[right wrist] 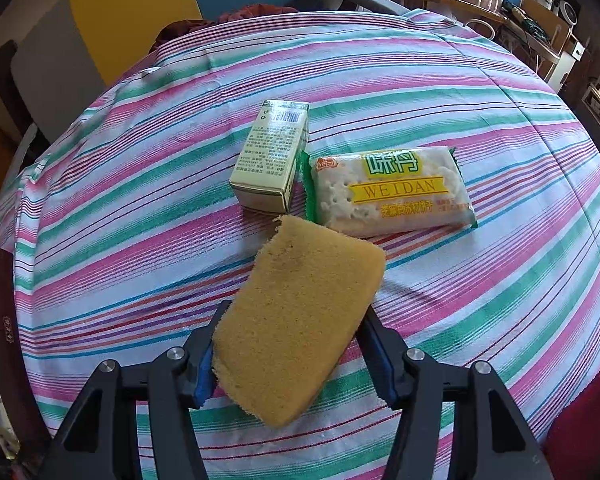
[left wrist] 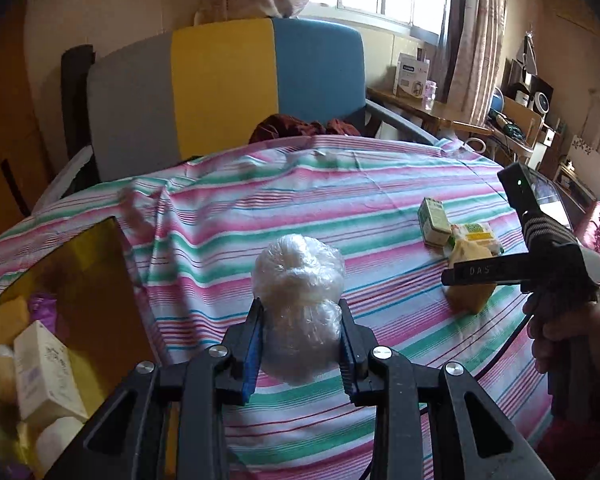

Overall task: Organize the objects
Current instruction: 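Carry the plastic bag over the tray and open the left gripper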

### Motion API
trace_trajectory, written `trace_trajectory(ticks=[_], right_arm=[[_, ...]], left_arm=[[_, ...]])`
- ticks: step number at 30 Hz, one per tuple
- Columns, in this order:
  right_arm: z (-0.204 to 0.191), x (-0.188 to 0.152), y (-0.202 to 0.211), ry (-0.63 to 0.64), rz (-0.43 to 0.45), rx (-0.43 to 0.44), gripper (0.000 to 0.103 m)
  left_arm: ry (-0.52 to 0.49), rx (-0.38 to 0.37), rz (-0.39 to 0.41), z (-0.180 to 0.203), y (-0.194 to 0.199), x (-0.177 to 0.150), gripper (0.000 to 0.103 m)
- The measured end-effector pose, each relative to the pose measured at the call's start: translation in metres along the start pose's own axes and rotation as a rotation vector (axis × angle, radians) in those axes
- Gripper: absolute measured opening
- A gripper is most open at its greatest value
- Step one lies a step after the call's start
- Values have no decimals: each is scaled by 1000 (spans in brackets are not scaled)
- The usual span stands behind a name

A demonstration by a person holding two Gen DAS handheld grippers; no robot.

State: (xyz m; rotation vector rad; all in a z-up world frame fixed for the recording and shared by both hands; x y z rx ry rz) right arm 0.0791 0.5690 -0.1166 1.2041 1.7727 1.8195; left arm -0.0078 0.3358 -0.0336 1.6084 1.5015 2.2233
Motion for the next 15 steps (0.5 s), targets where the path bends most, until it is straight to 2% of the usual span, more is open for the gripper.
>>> trace_trajectory(ticks=[7,15], right_arm=[[-1,-2,1,23,12,-26,61],[-4,-4,2,72,34,-73,60]], left_arm=[[66,63,28,-43,42,-7,33],[146,118,12,-89,55,-30,33]])
Point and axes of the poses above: each gripper's, at about its wrist camera, not at the fingertips, and y roughly against the way its jaws point, z to its right, x to its top, the point moved 3 cm from there along -y, roughly the way its jaws point, and after that the axes turned 2 degrees about x, right-handed, at the moved point
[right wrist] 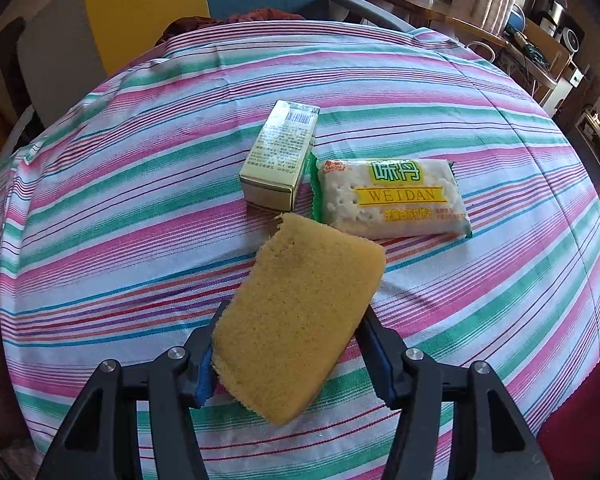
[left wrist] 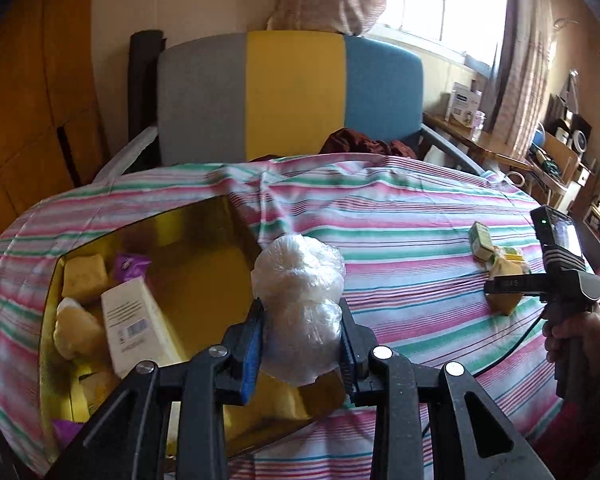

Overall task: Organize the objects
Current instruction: 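Carry the plastic bag over the tray and open the left gripper, then lower the yellow sponge into the tray and open the right gripper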

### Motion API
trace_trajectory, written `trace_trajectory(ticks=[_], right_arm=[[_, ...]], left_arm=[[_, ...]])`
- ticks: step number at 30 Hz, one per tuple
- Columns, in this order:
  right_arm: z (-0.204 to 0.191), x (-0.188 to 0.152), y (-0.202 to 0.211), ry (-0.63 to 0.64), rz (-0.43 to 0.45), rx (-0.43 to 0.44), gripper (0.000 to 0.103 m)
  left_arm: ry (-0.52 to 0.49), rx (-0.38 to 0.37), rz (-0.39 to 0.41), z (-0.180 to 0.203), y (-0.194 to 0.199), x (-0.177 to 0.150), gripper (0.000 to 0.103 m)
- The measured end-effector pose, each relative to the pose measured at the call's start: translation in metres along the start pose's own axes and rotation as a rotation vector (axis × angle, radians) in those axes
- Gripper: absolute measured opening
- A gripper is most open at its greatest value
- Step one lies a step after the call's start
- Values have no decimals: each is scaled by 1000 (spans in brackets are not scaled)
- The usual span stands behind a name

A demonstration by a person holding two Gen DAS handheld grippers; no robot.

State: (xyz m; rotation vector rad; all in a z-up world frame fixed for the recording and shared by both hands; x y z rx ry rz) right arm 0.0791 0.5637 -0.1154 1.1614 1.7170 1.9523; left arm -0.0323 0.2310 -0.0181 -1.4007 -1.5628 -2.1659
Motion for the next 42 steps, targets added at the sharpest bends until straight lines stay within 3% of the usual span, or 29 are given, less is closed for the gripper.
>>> trace_trajectory(ticks=[4,9,16,23,25,33,39,42], right_arm=[[-3,0,1,27,9,-15,59],[-20,0,0,79,29,-40,57],[-34,0,4,127,49,2,57],[-47,7,-2,197,55,31,57],[-47,3,0,201,56,33,57],[-42,-1,2,218,48,34,57],[-44,-2,0,226,39,29,57],[-44,-1,-3,230,36,27,57]], left_arm=[[58,17,-26,-35,0,-15,33],[210,47,-41,-107,12,-30,33],[357,95,-74,-170,9,-33,33],[393,-8,-85,-156,-26,12,33],[379,5,-77,-150,-41,26,34],[427,37,-195,-150,-117,46,35],[402,128,-250,-160,-144,39,47],[377,131,-232,-159,-137,37,62]])
Point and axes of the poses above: each gripper's, at about its wrist camera, not at the fingertips, and y roughly against the way its jaws point, z to its right, x to its top, the point moved 3 cm from there along -y, roughly the way its jaws point, and after that the axes turned 2 degrees about x, right-handed, at the moved point
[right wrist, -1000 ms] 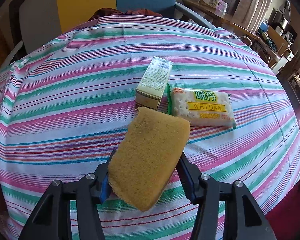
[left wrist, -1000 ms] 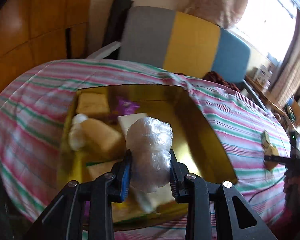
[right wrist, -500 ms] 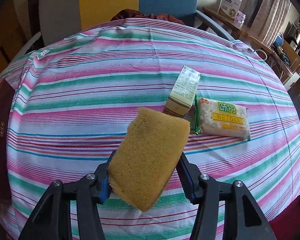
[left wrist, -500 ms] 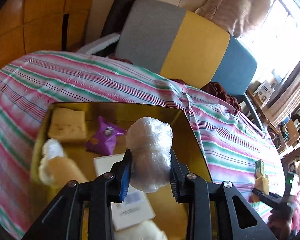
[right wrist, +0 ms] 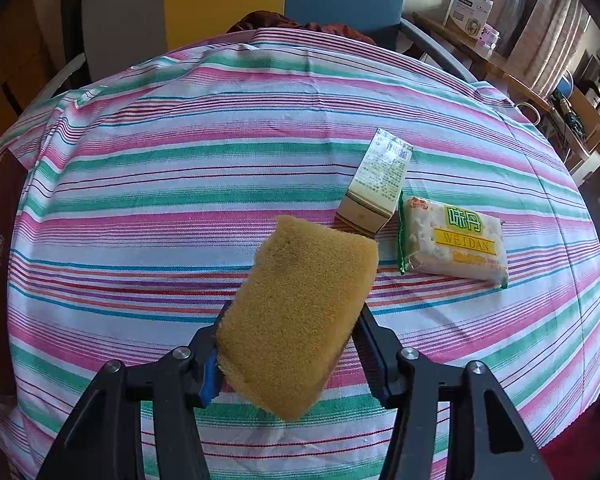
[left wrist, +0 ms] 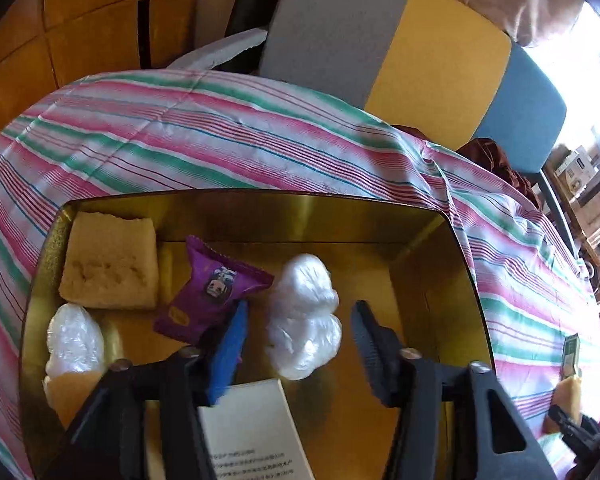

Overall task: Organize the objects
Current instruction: 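Lower the yellow sponge into the tray and open the right gripper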

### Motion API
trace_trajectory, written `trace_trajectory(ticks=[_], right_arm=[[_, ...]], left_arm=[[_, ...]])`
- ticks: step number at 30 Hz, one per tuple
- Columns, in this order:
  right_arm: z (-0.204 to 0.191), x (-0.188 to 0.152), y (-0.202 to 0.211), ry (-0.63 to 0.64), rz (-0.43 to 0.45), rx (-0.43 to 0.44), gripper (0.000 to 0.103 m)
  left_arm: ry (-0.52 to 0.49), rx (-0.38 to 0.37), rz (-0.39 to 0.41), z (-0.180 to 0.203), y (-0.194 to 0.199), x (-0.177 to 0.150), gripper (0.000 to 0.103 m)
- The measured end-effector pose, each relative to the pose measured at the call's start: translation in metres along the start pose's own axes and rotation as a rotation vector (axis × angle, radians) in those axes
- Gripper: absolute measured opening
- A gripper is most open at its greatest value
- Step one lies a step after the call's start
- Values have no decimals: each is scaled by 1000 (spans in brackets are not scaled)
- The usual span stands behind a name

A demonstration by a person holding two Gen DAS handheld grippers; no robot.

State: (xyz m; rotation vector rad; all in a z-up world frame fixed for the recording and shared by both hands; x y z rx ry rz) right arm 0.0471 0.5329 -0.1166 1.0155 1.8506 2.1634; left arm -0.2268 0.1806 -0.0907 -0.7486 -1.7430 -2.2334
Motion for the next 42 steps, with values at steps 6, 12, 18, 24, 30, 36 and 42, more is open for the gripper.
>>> trace_trajectory(ticks=[6,12,18,24,30,36,42], right_arm=[[-1,-1,3,-1,9,-1,57],[-22,0,17,54,64,78,57],[-56,-4,34,110,93,159,57],[-121,3,70,168,147,301,57],[-214,10,99,343,173,395,57],[-287,13,81,499,111,363,58],[-328,16,52,556,56,317,64]], left_arm=[[-43,12,87,-3,36,-11,62],[-114,26,201,-7,89,-41,65],[-124,61,230,-25,115,-72,65],[-110,81,239,-42,129,-85,66],[-86,95,256,-56,140,-89,68],[-79,93,254,-66,144,-92,68],[-58,88,235,-75,141,-96,69]])
Point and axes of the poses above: each gripper's, at about its wrist camera, not at the fingertips, and y roughly against the way its jaws point, z to its right, x to its top, the point moved 3 cm from there along -y, roughly the way its jaws point, and after that the axes turned 2 degrees about x, right-handed, at the moved point
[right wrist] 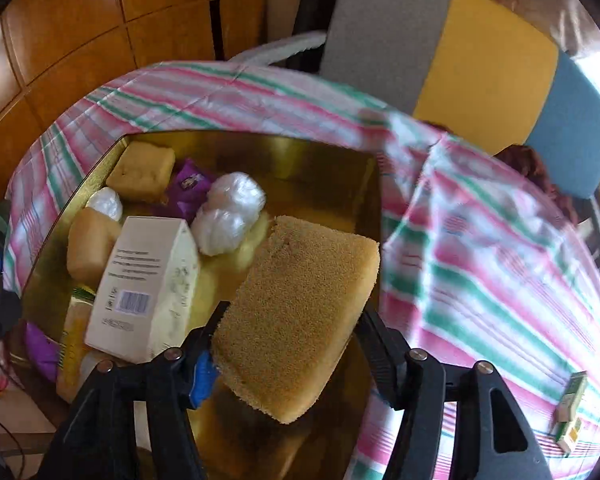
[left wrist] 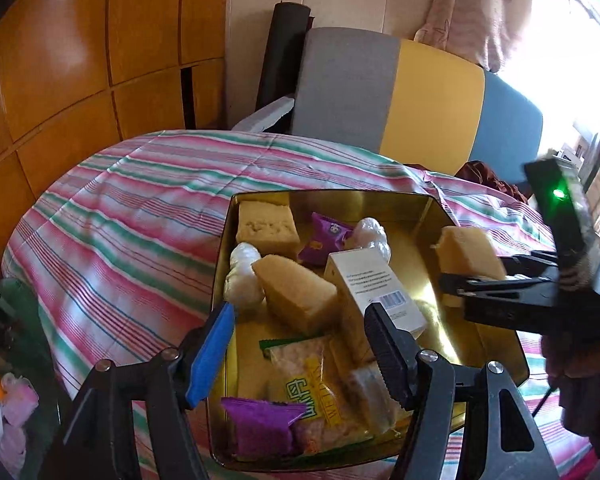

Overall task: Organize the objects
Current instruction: 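Lower the yellow sponge into the tray and open the right gripper, then move both tools back toward the juice box and snack bar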

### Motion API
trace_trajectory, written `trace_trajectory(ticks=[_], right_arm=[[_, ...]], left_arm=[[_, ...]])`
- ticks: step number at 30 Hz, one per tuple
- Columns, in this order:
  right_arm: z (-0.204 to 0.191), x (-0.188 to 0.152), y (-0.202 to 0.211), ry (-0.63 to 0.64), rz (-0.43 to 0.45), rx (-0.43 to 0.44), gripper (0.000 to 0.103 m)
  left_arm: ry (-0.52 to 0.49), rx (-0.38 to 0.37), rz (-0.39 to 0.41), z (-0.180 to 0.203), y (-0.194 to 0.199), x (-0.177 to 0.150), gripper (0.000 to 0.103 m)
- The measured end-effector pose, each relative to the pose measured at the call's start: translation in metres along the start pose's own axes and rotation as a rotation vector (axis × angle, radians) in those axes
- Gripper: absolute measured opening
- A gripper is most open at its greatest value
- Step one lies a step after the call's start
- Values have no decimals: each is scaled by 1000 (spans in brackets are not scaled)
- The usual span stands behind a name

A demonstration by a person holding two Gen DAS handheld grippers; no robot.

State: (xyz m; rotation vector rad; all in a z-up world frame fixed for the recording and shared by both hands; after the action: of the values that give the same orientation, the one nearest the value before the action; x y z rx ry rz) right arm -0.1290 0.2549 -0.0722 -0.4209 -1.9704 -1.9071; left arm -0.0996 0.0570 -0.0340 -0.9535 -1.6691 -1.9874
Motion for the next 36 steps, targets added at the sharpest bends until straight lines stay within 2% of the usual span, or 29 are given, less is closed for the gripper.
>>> trace_trajectory(ticks=[2,4,7,11,15,20,30,36], right_arm=[[-2,-1,-5,1,-14,22,65],[-5,-1,-1,-1,9,43,68],[-6,-2,8,-12,40,107,82],[1,-4,25,-44,82,103,82],[13,-17,46,-59,121,71,82],[47,-45,69,-117,145,28,82],[132,-117,85,-275,84,-94,82],[197,-152,103,-442,75,-182,82]], left_arm=[[7,-1,-7,-3,-2,-2,69],[18,1,-13,-6,-3,-4,69],[27,4,-25,-8,-6,-7,69],[19,1,-15,-5,-2,-7,69],[4,-6,-8,1,1,-7,69],[-25,-15,0,12,5,-6,69],[-110,-50,10,44,15,-6,72],[-158,-81,17,68,19,-4,73]])
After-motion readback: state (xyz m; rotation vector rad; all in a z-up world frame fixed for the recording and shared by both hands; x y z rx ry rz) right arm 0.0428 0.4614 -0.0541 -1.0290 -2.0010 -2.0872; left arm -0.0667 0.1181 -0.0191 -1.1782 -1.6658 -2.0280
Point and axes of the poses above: each gripper's, at about its wrist camera, not at the fingertips, and y roughly against the way its jaws point, z to its right, x to its top, the point moved 3 cm from there along -y, roughly the way its jaws point, and after that the axes turned 2 degrees about x, right-handed, at the moved point
